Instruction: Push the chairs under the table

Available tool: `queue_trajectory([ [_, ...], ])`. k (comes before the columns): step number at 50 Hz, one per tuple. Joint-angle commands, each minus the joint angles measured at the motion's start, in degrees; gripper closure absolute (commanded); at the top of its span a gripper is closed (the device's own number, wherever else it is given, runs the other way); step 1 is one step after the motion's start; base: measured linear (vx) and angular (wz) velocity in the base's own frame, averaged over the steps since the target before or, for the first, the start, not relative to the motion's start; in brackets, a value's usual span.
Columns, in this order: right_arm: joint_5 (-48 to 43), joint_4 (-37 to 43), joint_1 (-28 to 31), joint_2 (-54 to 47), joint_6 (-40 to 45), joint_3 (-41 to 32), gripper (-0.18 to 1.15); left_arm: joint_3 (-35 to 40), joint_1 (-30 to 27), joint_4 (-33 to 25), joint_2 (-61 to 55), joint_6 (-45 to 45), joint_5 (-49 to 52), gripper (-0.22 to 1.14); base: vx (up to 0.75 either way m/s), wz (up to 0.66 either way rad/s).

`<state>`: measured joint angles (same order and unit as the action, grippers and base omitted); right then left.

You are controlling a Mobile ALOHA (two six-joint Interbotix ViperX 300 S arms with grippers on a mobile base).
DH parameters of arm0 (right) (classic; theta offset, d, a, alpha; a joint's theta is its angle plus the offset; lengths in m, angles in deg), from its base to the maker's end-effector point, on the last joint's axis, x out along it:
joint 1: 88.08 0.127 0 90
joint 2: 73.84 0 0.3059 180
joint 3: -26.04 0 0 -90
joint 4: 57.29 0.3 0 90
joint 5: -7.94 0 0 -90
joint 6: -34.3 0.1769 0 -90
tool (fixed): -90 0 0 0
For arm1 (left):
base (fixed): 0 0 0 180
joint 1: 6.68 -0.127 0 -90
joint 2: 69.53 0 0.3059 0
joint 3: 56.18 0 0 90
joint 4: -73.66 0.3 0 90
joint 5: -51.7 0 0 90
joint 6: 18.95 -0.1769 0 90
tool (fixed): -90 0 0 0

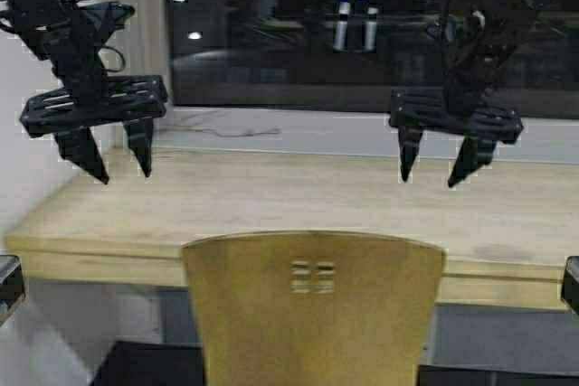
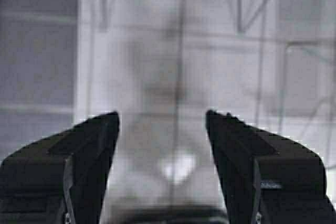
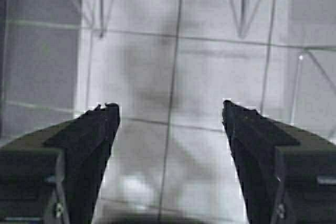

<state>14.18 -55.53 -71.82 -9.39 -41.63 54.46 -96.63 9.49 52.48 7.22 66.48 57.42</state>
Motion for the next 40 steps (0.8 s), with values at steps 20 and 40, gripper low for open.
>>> queue_trajectory([
  [20, 2.37, -0.79, -0.35, 5.62, -0.44, -0.97, 0.04, -1.93, -0.18, 3.25, 7.29, -0.44, 2.2, 0.05, -0.25, 0.33],
  [40, 3.96, -2.02, -0.35, 7.12, -0.88, -2.64, 0.04, -0.97, -0.18, 3.08, 7.03, 0.26, 2.64, 0.05, -0.28, 0.21],
])
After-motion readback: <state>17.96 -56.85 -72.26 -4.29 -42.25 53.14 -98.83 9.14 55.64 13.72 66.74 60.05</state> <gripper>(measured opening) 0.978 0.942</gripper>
